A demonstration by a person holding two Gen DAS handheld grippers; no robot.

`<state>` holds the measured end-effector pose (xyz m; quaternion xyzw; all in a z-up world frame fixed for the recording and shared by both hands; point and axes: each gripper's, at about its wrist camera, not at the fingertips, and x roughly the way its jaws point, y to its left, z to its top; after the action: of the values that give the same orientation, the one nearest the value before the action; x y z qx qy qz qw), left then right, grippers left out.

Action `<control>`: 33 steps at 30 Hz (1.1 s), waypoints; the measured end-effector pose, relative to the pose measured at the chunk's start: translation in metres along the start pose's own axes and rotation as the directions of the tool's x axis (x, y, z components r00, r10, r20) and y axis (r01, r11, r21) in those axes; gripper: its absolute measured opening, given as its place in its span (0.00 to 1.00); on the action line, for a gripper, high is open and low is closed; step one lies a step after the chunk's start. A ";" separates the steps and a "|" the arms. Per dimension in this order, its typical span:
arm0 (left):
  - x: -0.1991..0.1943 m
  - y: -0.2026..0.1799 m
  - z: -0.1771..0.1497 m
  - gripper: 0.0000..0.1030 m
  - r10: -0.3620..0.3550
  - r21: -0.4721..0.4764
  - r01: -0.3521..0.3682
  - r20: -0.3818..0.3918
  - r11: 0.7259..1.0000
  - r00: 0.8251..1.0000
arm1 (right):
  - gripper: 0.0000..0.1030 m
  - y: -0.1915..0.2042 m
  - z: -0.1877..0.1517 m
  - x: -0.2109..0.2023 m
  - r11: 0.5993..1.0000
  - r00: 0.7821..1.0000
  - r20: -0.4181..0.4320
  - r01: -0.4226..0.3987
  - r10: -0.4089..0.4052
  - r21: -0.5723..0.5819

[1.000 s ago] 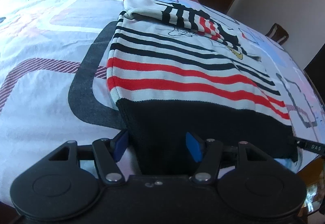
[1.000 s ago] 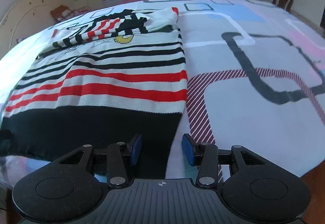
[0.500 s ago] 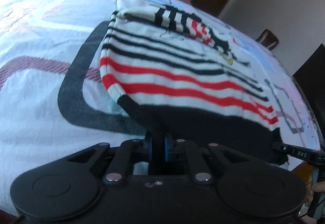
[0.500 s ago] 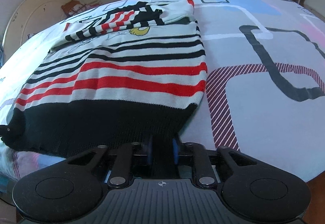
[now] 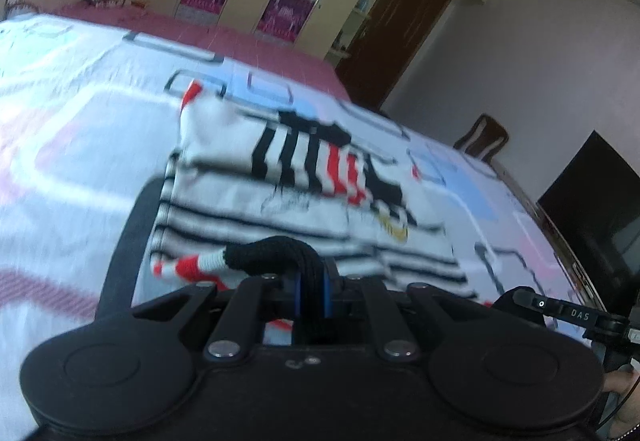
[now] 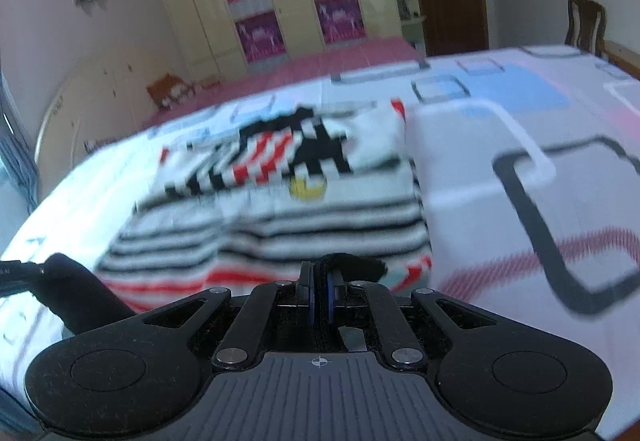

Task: Fold small clothes

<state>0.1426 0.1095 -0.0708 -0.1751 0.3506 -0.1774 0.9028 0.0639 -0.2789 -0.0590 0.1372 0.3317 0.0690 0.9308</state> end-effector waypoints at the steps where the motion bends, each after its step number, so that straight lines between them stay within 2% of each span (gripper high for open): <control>1: 0.005 0.000 0.008 0.09 0.001 -0.008 -0.001 0.010 1.000 1.000 | 0.05 -0.002 0.008 0.004 1.000 1.000 0.014 -0.008 0.008 0.007; 12: 0.074 0.010 0.090 0.09 0.033 -0.037 -0.030 0.077 0.999 0.996 | 0.05 -0.018 0.104 0.085 1.000 0.995 0.099 -0.022 0.021 0.002; 17: 0.115 0.015 0.126 0.09 0.048 -0.041 -0.045 0.073 0.998 0.996 | 0.05 -0.030 0.139 0.137 1.000 0.996 0.086 -0.020 0.019 0.015; 24: 0.170 0.028 0.159 0.09 0.107 -0.055 -0.103 0.070 0.993 0.992 | 0.05 -0.047 0.172 0.201 1.000 0.999 0.053 -0.007 0.005 0.030; 28: 0.200 0.038 0.167 0.09 0.150 -0.068 -0.147 0.037 0.987 0.988 | 0.05 -0.056 0.181 0.236 0.999 1.000 0.010 -0.004 0.004 0.036; 33: 0.239 0.052 0.165 0.12 0.218 -0.064 -0.222 -0.053 0.973 0.974 | 0.05 -0.076 0.180 0.275 0.996 0.998 -0.060 0.002 0.004 0.092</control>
<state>0.4328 0.0806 -0.1162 -0.1625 0.3943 -0.0678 0.9020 0.3930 -0.3288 -0.1126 0.1780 0.3625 0.0583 0.9130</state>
